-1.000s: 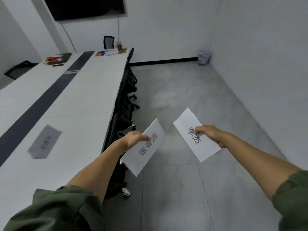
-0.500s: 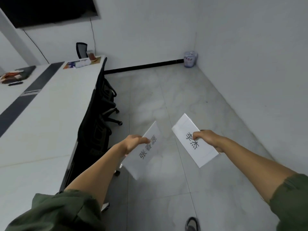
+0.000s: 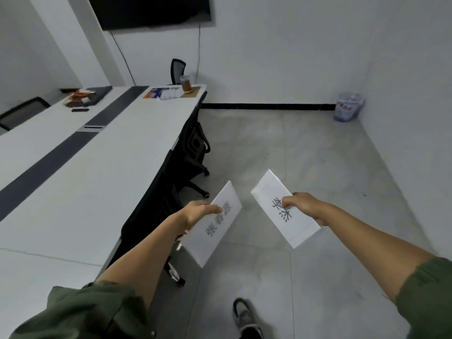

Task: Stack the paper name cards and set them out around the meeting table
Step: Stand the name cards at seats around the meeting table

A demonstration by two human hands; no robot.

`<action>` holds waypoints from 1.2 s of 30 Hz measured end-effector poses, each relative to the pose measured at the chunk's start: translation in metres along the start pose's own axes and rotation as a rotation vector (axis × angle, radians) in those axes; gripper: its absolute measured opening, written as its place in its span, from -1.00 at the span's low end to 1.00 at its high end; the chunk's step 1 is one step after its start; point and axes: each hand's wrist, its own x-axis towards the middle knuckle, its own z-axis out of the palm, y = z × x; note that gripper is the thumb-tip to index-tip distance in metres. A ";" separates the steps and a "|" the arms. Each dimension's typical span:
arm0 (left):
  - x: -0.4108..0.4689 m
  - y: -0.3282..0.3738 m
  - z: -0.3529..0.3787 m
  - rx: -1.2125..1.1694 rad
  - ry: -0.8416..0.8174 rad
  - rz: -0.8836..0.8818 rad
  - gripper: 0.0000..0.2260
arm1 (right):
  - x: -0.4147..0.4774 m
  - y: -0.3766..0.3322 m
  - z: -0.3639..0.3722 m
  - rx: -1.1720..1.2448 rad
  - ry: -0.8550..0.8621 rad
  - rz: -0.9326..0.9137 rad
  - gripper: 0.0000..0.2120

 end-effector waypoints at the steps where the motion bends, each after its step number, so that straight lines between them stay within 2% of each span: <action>1: 0.013 0.005 -0.008 -0.007 0.010 -0.004 -0.82 | 0.015 -0.009 -0.002 -0.006 0.001 -0.013 -0.83; 4: 0.073 0.033 -0.048 -0.058 0.040 -0.013 -0.70 | 0.079 -0.059 -0.013 -0.024 -0.006 -0.048 -0.82; 10: 0.164 0.098 -0.124 -0.108 0.085 -0.003 -0.81 | 0.185 -0.175 -0.040 -0.058 -0.033 -0.106 -0.85; 14: 0.205 0.119 -0.166 -0.082 0.120 0.022 -0.77 | 0.250 -0.228 -0.037 -0.079 -0.069 -0.141 -0.86; 16: 0.229 0.125 -0.188 -0.106 0.159 0.006 -0.79 | 0.290 -0.255 -0.027 -0.103 -0.118 -0.154 -0.83; 20: 0.277 0.135 -0.233 -0.112 0.241 -0.047 -0.61 | 0.371 -0.310 -0.003 -0.160 -0.261 -0.191 -0.81; 22: 0.309 0.141 -0.259 -0.148 0.295 -0.077 -0.59 | 0.418 -0.347 0.006 -0.179 -0.342 -0.214 -0.72; 25: 0.339 0.143 -0.292 -0.211 0.365 -0.133 -0.57 | 0.467 -0.402 0.023 -0.215 -0.449 -0.247 -0.64; 31: 0.359 0.114 -0.337 -0.383 0.553 -0.243 -0.62 | 0.525 -0.496 0.094 -0.336 -0.646 -0.330 -0.74; 36: 0.355 0.072 -0.367 -0.426 0.612 -0.339 -0.62 | 0.545 -0.527 0.165 -0.441 -0.798 -0.353 -0.88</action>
